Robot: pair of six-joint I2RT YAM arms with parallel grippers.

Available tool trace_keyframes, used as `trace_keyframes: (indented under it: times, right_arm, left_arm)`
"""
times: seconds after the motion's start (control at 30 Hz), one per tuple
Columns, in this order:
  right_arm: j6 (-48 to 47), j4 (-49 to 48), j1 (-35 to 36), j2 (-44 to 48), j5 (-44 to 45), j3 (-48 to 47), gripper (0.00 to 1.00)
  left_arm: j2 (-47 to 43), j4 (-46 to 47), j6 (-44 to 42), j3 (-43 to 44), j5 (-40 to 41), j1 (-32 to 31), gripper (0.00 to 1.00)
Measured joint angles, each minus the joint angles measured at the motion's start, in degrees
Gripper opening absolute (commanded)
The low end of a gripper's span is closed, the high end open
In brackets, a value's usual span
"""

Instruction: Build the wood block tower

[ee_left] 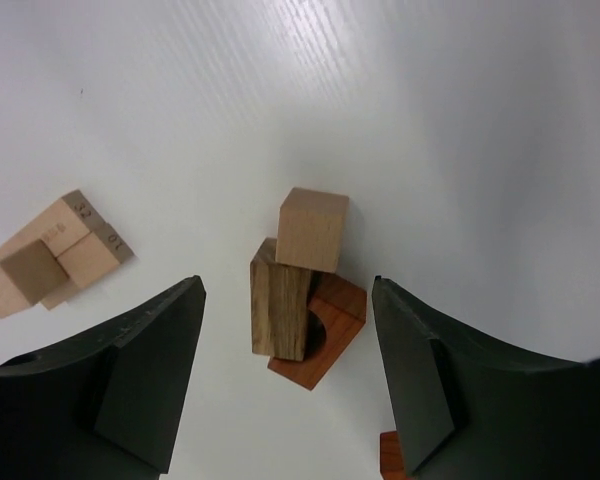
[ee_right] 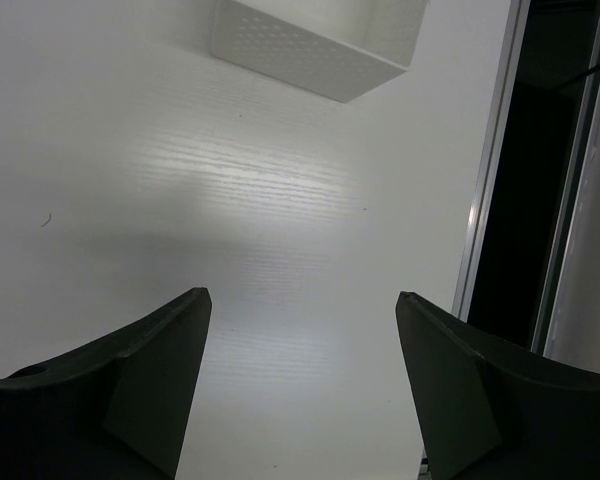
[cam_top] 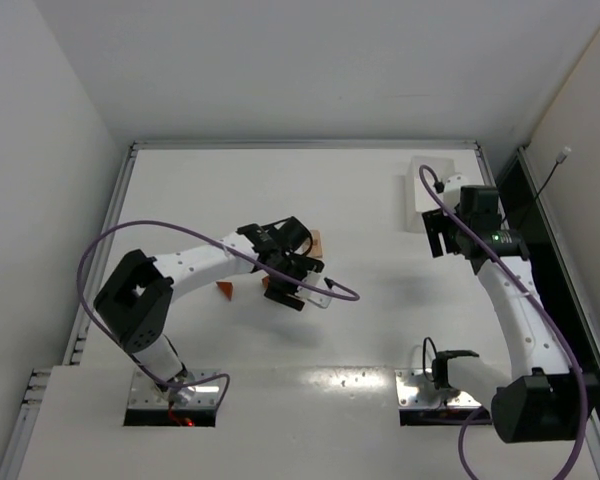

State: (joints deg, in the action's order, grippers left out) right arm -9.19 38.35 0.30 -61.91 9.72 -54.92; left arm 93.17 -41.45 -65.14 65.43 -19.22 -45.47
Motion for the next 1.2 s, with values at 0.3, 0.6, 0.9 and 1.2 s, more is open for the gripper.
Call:
trace_keyframes:
  times: [0.3, 0.6, 0.9, 1.2]
  right_arm:
    - [0.0, 0.0, -0.9, -0.7, -1.4, 0.0, 0.73]
    - [0.2, 0.3, -2.3, -0.9, -3.0, 0.0, 0.73]
    - [0.4, 0.3, -3.9, -0.9, -4.2, 0.4, 0.73]
    - [0.4, 0.3, -5.2, -0.9, -5.3, 1.1, 0.74]
  left_arm:
    - [2.4, 0.6, 0.0, 0.9, -1.8, -2.9, 0.60]
    - [5.9, 0.8, 0.0, 0.9, -2.0, -2.9, 0.59]
    - [10.8, 0.8, 0.8, 3.9, -2.1, -2.9, 0.50]
    - [14.0, -1.5, 1.2, 7.8, -2.3, -2.4, 0.50]
